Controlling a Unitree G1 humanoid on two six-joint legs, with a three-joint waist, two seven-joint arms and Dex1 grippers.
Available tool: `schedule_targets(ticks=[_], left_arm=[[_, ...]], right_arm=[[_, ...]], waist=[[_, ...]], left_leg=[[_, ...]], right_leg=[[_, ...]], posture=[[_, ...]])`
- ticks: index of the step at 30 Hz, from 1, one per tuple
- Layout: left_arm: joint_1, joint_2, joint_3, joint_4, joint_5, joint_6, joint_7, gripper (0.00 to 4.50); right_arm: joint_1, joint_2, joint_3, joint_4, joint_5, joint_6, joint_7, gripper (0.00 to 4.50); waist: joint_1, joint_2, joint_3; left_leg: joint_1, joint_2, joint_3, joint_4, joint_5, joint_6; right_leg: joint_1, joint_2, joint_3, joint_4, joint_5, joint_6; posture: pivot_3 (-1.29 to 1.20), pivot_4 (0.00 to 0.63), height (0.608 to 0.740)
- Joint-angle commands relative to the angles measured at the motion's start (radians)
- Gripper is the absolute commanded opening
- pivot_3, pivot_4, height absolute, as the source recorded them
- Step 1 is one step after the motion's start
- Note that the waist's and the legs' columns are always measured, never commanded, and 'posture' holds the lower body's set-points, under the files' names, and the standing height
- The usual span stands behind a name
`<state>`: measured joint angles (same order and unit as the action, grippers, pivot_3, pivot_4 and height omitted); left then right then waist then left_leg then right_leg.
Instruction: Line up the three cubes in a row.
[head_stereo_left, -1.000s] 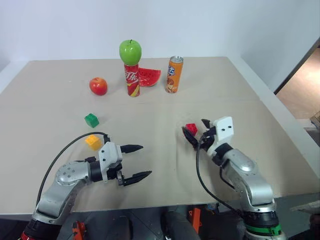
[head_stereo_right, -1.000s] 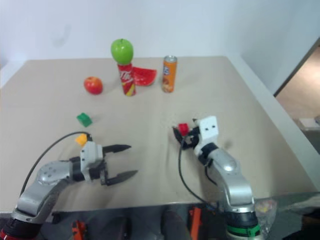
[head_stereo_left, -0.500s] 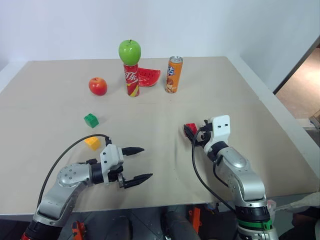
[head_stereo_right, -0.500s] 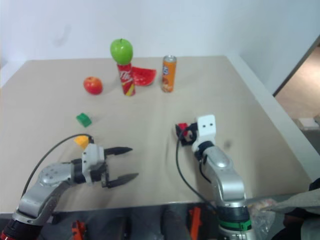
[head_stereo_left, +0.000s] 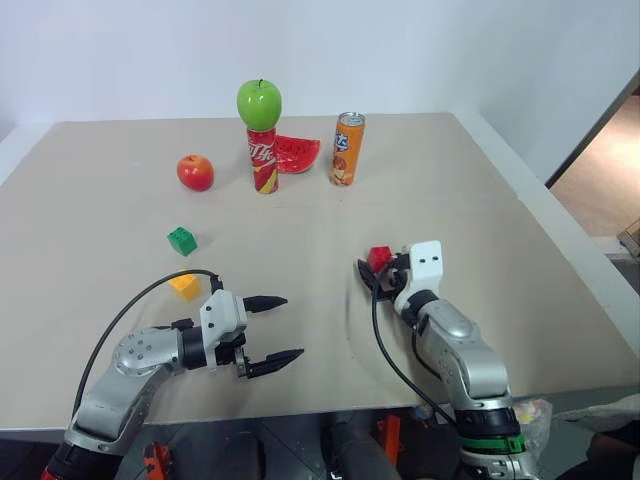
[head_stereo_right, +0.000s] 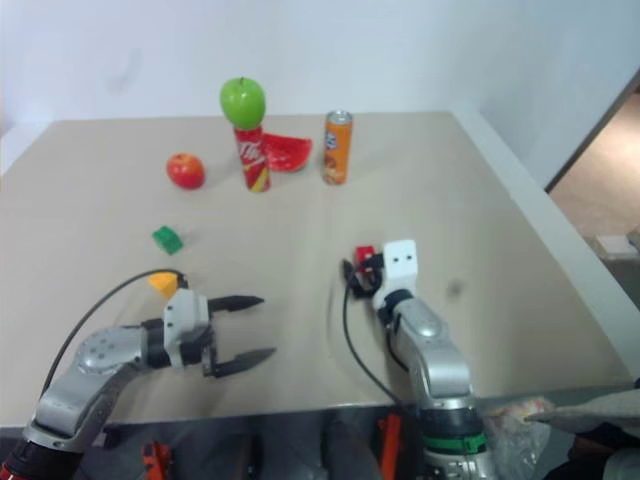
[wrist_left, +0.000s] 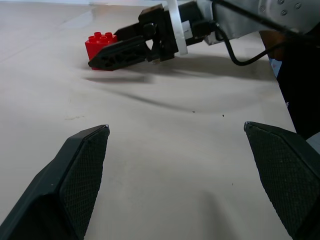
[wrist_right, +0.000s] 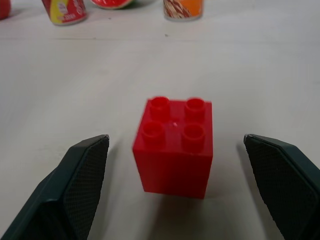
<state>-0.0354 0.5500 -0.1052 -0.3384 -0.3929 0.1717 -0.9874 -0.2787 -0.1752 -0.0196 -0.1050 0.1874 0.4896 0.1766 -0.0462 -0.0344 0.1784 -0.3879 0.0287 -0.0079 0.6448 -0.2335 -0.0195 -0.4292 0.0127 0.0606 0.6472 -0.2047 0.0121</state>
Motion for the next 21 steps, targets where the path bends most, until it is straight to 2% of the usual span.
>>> schedule_targets(ticks=[1, 2, 10, 13, 16, 21], left_arm=[[0.001, 0.006, 0.013, -0.031, -0.005, -0.016, 0.006, 4.47], [0.0, 0.005, 0.012, -0.029, -0.004, -0.017, 0.006, 4.5], [0.001, 0.003, 0.01, -0.023, 0.005, -0.026, 0.01, 4.5], [0.003, 0.003, 0.01, -0.024, 0.005, -0.027, 0.013, 4.5], [0.01, -0.003, 0.026, -0.025, 0.01, -0.031, 0.043, 4.5], [0.058, -0.025, 0.092, -0.055, -0.005, 0.009, 0.159, 4.5]], right_arm=[[-0.035, 0.008, -0.027, 0.017, -0.003, -0.043, -0.012, 4.5], [-0.042, 0.01, -0.029, 0.028, -0.003, -0.049, -0.014, 3.97], [-0.053, 0.006, -0.015, 0.048, -0.027, -0.066, -0.01, 1.32], [-0.047, -0.006, -0.008, 0.025, -0.033, -0.061, 0.006, 1.28], [-0.053, -0.085, 0.021, -0.044, -0.023, -0.039, 0.111, 1.28], [-0.158, -0.269, 0.097, -0.118, 0.091, -0.002, 0.457, 1.28]], waist=[[0.0, 0.0, 0.0], [0.0, 0.0, 0.0], [0.0, 0.0, 0.0], [0.0, 0.0, 0.0], [0.0, 0.0, 0.0], [-0.005, 0.0, 0.0]], left_leg=[[0.0, 0.0, 0.0, 0.0, 0.0, 0.0], [0.0, 0.0, 0.0, 0.0, 0.0, 0.0], [0.0, 0.0, 0.0, -0.001, 0.0, 0.0], [0.0, 0.0, 0.0, -0.001, 0.0, 0.0], [-0.001, 0.0, 0.001, -0.001, 0.0, 0.0], [-0.002, 0.0, 0.004, -0.001, 0.0, 0.0]], right_leg=[[0.0, 0.0, 0.0, 0.0, 0.0, 0.0], [0.0, 0.0, 0.0, 0.0, 0.0, 0.0], [-0.001, 0.0, 0.0, 0.0, 0.001, 0.002], [-0.001, 0.0, 0.0, 0.0, 0.001, 0.001], [-0.001, 0.0, 0.001, 0.0, 0.001, 0.001], [-0.004, 0.0, 0.004, 0.0, 0.003, 0.005]], posture=[[0.0, 0.15, 0.74], [0.0, 0.15, 0.74], [0.0, 0.15, 0.74], [0.0, 0.15, 0.74], [0.0, 0.15, 0.74], [0.0, 0.15, 0.74]])
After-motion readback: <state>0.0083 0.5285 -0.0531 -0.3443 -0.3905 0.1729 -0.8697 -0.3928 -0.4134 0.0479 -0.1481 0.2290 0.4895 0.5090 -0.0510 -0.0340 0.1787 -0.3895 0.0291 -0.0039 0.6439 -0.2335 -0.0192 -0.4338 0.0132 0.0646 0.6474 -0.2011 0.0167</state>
